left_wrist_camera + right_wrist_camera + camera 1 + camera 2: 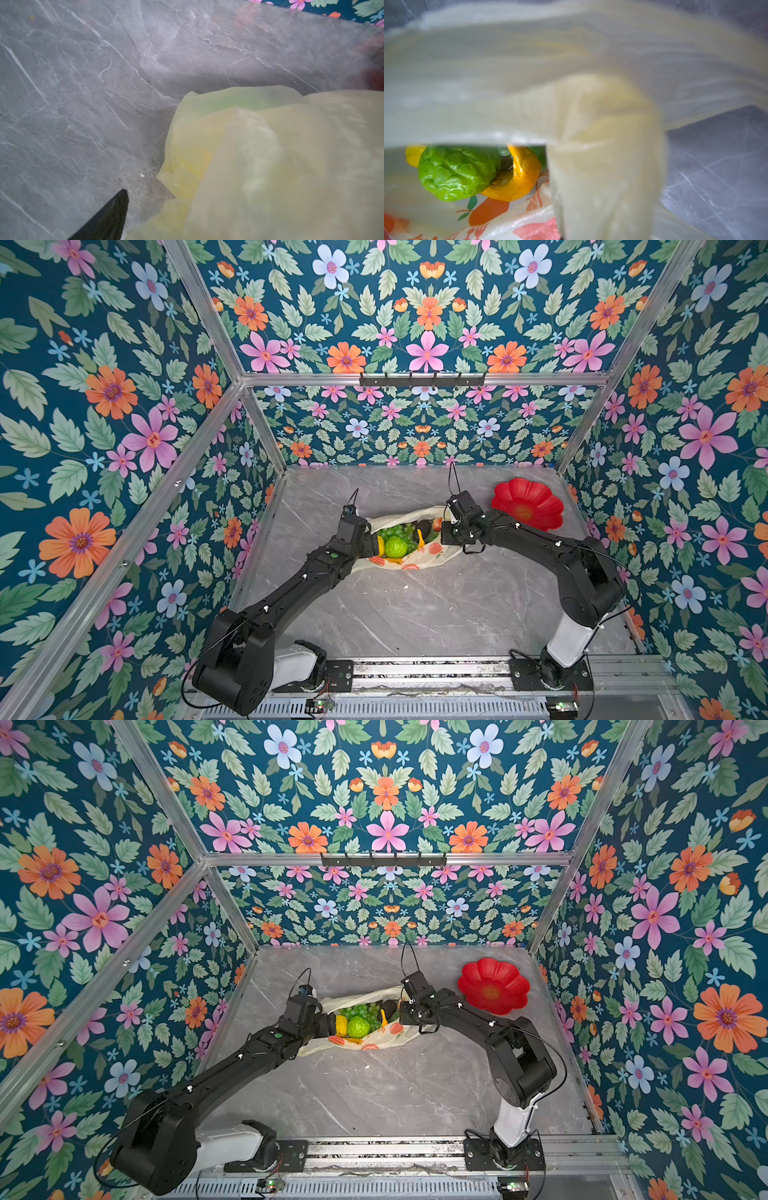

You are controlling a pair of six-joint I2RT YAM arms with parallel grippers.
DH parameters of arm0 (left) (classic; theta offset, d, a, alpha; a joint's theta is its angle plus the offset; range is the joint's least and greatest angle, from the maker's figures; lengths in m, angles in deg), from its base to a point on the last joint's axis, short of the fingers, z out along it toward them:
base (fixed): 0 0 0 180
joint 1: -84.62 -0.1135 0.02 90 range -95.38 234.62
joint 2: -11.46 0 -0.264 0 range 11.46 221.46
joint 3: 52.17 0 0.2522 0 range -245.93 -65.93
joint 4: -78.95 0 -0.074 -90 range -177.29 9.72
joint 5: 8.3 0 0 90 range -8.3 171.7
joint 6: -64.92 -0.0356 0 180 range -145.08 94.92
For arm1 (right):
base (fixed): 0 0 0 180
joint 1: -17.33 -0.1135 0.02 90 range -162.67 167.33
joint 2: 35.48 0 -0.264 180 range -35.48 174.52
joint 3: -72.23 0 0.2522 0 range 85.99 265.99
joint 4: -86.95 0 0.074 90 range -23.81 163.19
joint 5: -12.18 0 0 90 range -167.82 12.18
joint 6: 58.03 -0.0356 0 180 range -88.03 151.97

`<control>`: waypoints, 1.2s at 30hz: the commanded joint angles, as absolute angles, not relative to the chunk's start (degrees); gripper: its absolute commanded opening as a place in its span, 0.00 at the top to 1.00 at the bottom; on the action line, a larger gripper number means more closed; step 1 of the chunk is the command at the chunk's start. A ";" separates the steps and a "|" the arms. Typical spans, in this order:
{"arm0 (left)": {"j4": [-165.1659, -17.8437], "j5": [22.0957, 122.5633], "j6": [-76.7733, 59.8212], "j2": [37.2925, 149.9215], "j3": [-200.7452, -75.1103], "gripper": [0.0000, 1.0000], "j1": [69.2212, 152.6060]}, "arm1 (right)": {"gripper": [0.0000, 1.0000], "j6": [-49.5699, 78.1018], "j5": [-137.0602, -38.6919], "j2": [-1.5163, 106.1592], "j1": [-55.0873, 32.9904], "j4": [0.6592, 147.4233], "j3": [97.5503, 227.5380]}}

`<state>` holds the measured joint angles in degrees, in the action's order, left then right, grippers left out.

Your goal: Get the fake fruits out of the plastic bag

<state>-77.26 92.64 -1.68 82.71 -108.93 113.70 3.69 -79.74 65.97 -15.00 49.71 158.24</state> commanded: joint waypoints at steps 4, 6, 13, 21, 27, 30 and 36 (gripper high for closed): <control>-78.25 94.31 -3.94 80.83 -107.35 0.09 114.47 | 0.96 4.64 -79.76 65.41 -14.84 49.08 159.16; -76.81 94.49 -5.57 82.18 -108.59 0.09 115.01 | 0.96 4.74 -79.76 65.29 -14.70 48.97 159.37; -75.55 100.24 -7.76 86.18 -109.58 0.03 118.64 | 0.96 4.76 -82.00 66.38 -14.37 47.85 163.08; -74.94 107.32 -6.96 84.47 -110.55 0.00 121.98 | 0.97 5.02 -80.88 67.73 -14.68 46.68 165.34; -72.26 122.46 -7.44 78.38 -111.78 0.03 130.60 | 0.98 4.98 -81.34 68.93 -14.38 46.50 165.68; -71.64 126.01 -8.18 75.91 -113.06 0.04 135.16 | 0.98 5.05 -81.34 69.02 -14.39 46.53 165.89; -71.42 116.77 -14.87 78.51 -116.87 0.08 139.33 | 0.98 5.21 -81.09 68.92 -14.31 46.07 166.38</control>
